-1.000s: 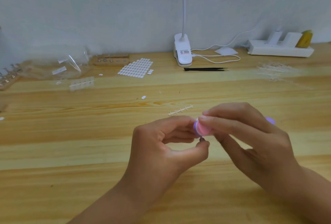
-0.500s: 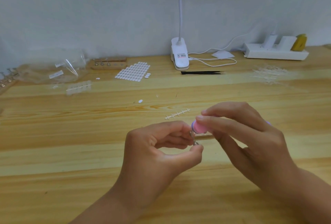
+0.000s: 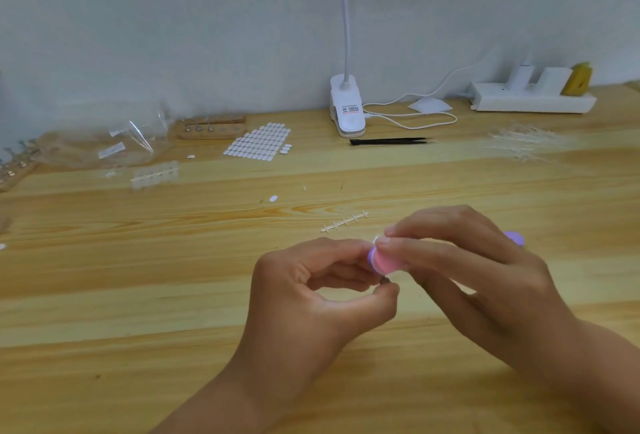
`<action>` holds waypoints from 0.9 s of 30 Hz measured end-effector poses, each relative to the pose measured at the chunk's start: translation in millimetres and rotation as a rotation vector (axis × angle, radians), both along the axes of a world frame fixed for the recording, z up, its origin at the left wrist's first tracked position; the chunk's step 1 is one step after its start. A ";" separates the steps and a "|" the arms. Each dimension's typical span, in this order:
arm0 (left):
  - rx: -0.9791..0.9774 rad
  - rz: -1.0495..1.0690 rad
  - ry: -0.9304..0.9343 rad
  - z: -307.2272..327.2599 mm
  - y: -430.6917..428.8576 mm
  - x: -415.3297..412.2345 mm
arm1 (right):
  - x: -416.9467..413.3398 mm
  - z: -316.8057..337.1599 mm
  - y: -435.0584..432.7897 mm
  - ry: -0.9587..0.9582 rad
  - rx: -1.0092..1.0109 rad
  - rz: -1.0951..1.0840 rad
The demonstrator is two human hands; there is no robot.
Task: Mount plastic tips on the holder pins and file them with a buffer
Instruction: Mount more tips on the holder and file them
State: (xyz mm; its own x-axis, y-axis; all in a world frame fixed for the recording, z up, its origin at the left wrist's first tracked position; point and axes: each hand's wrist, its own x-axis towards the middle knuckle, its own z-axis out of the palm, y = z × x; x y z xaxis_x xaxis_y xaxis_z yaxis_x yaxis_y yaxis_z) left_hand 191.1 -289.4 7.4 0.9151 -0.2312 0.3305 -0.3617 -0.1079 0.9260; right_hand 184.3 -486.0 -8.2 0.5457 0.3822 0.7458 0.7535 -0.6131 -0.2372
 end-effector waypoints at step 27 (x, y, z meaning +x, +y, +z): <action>-0.053 -0.040 0.098 -2.3 1.4 2.4 | 1.5 -0.6 -2.2 0.053 0.062 0.015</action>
State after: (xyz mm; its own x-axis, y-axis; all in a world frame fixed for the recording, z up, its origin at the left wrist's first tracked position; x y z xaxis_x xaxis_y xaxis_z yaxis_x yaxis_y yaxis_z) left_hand 193.5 -288.0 5.0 0.9340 -0.2528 0.2524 -0.2719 -0.0448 0.9613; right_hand 185.8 -488.2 -8.8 0.5792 0.3448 0.7387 0.7482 -0.5845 -0.3139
